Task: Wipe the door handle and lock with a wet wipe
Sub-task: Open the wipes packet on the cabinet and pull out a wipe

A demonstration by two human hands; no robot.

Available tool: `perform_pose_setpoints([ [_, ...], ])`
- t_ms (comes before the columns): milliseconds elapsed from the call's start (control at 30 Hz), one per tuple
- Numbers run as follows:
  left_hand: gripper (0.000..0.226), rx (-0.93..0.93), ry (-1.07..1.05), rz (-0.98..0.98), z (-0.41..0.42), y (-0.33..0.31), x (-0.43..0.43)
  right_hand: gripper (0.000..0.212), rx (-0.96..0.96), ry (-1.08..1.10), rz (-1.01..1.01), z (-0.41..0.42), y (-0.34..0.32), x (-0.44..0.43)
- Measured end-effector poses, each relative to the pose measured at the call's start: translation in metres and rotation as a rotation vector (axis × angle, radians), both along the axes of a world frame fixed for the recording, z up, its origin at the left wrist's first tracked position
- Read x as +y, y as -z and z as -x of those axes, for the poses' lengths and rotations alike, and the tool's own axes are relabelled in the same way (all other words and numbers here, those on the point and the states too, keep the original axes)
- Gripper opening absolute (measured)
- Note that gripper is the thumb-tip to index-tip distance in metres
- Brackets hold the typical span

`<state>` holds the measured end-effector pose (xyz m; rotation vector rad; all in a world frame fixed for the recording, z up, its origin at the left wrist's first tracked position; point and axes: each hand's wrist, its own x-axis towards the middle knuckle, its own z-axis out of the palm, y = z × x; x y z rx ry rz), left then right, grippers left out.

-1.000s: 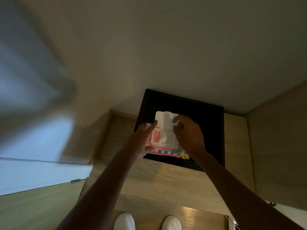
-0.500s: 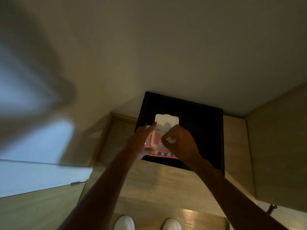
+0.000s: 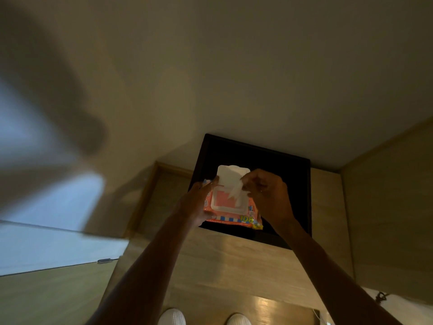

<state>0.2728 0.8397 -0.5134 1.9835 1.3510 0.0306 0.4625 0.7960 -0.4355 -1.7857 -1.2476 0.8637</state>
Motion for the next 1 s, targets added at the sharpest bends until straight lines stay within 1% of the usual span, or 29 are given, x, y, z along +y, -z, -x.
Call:
perform_pose_setpoints([
  [233, 0.112, 0.012, -0.009, 0.023, -0.004, -0.006, -0.001, 0.013, 0.113, 0.033, -0.103, 0.003, -0.025, -0.003],
  [433, 0.111, 0.018, 0.003, -0.010, -0.004, -0.007, -0.003, 0.011, 0.228, 0.162, -0.231, -0.001, -0.041, -0.001],
  [567, 0.108, -0.005, -0.019, 0.016, -0.004, -0.009, -0.006, 0.011, 0.263, 0.151, -0.263, -0.007, -0.058, 0.004],
  [667, 0.101, -0.047, -0.038, 0.043, -0.005, -0.011, -0.008, 0.012, 0.198, 0.168, -0.322, -0.007, -0.075, 0.005],
  [767, 0.091, -0.008, -0.023, 0.032, -0.007, -0.018, -0.011, 0.012, 0.175, 0.179, -0.347, -0.008, -0.094, 0.007],
  [933, 0.088, 0.024, 0.029, 0.056, 0.004, -0.049, -0.024, 0.014, 0.174, 0.155, -0.289, -0.007, -0.122, 0.000],
  [1000, 0.086, 0.010, 0.008, 0.083, 0.012, -0.073, -0.029, 0.015, 0.183, 0.141, -0.258, -0.007, -0.136, -0.005],
])
